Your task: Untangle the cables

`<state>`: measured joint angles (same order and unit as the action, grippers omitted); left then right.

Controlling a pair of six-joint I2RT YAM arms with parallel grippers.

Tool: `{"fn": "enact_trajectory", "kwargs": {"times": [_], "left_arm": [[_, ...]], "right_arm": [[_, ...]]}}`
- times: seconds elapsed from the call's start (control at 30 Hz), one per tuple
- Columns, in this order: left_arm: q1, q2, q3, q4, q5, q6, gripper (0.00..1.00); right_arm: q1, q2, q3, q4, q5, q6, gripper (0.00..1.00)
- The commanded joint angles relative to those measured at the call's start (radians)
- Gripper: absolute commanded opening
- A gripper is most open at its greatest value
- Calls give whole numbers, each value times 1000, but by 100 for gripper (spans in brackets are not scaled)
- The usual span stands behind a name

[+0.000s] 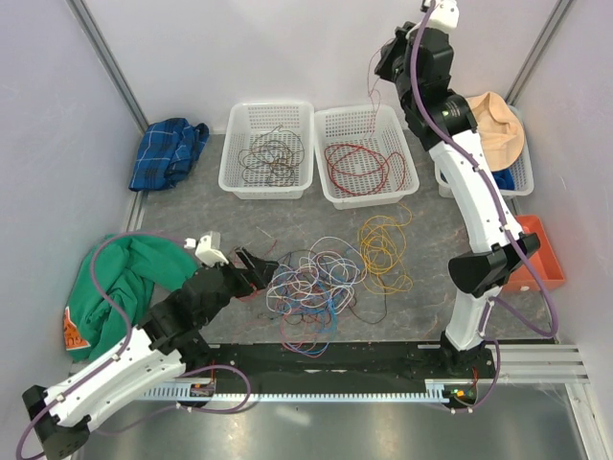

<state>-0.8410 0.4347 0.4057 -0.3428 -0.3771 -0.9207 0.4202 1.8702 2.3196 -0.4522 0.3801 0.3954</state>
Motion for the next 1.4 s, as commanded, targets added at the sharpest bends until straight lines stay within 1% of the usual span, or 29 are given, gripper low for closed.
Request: {"fn": "enact_trajectory", "kwargs": {"times": [0.0,0.23,0.47,0.63,0.73,0.83,1.03,1.23,1.37], "left_arm": [[3,-24,-63,1,78,-93,100],[2,-27,-142,25,135,-150,100],[2,-21,-176,33,162,-150,100],[2,-17,-194,54,179,-159,100],[2,-4,-208,80,190,-168,100],[2,19,-209,102,202,-170,100],[2,58,-211,111,216,-170,100],[2,64,-223,125,221,-170,100],[2,67,-229,130,224,-175,100]], "right_arm": [[-15,-5,67,125,-6,40,0],[-26,-31,52,407,-29,57,0],[-40,-6,156,509,-1,39,0],[-52,-55,103,647,-24,33,0],[-54,-54,133,644,-29,22,0],[-61,-57,115,656,-6,8,0],[-113,-48,81,662,-38,77,0],[-121,-71,73,742,-79,117,0],[-120,-106,95,761,-96,137,0]]}}
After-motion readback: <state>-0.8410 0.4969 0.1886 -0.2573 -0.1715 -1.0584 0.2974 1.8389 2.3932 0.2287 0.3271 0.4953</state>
